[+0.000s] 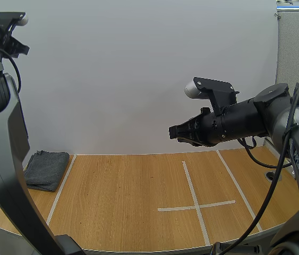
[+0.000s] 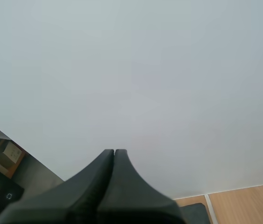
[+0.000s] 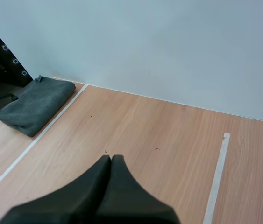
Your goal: Fold the towel
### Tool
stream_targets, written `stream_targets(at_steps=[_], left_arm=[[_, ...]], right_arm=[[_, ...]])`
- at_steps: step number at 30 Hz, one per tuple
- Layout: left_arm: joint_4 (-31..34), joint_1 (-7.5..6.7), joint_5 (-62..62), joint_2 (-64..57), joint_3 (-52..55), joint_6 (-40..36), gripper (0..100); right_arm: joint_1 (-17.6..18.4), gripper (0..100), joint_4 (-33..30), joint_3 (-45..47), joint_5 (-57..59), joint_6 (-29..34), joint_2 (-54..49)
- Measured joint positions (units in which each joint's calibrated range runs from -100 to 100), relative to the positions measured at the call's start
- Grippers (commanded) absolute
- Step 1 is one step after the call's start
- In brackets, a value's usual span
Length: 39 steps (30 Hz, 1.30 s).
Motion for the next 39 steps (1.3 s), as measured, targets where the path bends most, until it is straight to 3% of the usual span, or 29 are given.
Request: stream_targets(at_steps=[12, 15, 17, 19, 21, 25, 27, 34, 39], left_arm=[[0.0, 0.0, 0.06, -3.12, 0.0, -0.34, 0], [0.0, 0.0, 0.06, -3.12, 0.0, -0.43, 0], [0.0, 0.0, 0.06, -3.12, 0.0, -0.52, 0], [0.0, 0.0, 0.06, -3.12, 0.0, -0.61, 0], [0.0, 0.0, 0.06, -3.12, 0.0, -0.72, 0], [0.0, 0.0, 0.06, -3.12, 0.0, -0.72, 0], [0.0, 0.0, 0.06, -3.12, 0.0, -0.72, 0], [0.0, 0.0, 0.06, -3.12, 0.0, -0.72, 0], [0.0, 0.0, 0.06, -3.12, 0.0, -0.72, 0]], right_arm=[[0.0, 0, 8.03, 0.0, -2.75, -0.29, 0.0], [3.28, 0, 7.24, 0.0, -14.45, -0.29, -1.42], [7.17, 0, 3.94, 0.12, -25.88, 0.28, -3.88], [12.66, 0, -2.46, 1.44, -44.91, 3.5, -9.44], [15.24, 0, -5.59, 3.0, -55.11, 5.29, -12.67], [17.68, 0, -8.97, 8.49, -75.29, 7.93, -19.54], [18.21, 0, -9.53, 15.54, -86.35, 8.42, -25.75], [18.28, 0, -9.63, 32.74, -93.39, 7.61, -42.27], [18.28, 0, -9.63, 37.7, -93.39, 7.51, -47.94]])
